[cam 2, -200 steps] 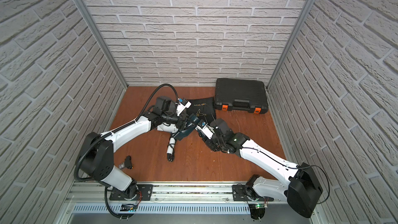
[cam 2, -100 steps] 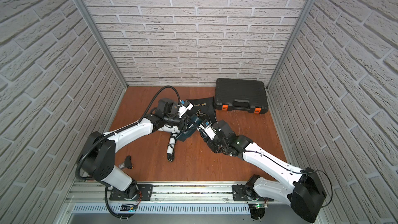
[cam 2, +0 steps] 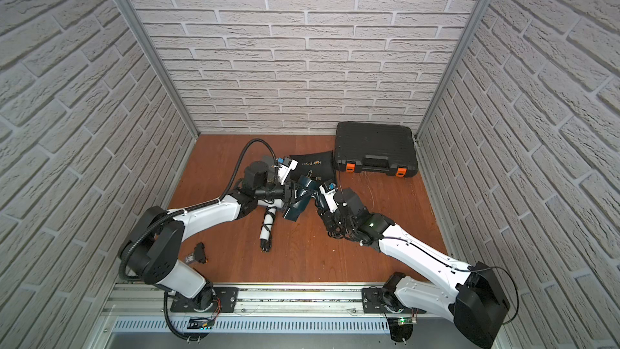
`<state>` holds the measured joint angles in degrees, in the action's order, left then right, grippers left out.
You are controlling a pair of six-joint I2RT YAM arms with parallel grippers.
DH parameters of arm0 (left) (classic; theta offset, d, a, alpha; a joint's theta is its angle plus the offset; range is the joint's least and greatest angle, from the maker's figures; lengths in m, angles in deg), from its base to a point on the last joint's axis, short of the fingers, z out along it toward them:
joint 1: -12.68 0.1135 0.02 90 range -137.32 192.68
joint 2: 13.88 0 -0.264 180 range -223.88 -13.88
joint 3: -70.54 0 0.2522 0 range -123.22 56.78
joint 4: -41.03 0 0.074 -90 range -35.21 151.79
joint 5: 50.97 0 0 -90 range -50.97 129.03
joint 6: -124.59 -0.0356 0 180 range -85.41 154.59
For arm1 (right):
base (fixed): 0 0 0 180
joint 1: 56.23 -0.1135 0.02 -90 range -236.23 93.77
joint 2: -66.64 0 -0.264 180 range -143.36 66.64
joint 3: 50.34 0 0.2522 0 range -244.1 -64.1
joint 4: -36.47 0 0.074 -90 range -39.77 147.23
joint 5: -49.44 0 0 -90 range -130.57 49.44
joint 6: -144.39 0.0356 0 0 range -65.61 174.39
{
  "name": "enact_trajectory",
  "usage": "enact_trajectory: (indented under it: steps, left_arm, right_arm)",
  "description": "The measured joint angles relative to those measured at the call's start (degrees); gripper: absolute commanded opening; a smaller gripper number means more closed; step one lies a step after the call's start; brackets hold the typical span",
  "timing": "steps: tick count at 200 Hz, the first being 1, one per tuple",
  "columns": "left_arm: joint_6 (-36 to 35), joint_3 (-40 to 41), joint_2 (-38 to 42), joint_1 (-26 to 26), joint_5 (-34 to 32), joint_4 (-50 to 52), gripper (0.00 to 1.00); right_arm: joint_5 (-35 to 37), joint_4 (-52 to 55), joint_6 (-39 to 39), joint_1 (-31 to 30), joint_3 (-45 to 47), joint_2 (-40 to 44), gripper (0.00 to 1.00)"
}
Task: Pack away hair dryers
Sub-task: Fold the hair dryer.
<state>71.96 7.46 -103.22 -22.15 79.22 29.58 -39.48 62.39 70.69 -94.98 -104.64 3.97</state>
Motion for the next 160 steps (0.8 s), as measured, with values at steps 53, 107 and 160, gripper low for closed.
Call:
enact_trajectory:
  steps: [53,107,160]
  left_arm:
    - [3.67,3.06,2.67,-3.61,-12.13,-5.95,0.00]
    - [7.63,7.76,2.80,-8.02,-24.57,-13.81,0.00]
    - [9.70,8.98,1.62,-9.57,-30.45,-19.74,0.00]
  right_arm:
    - [1.57,-5.11,7.19,0.17,0.81,-0.74,0.06]
    - [1.84,-9.92,15.41,0.24,1.77,-3.56,0.06]
    - [2.99,-13.05,18.95,0.31,1.77,-4.28,0.07]
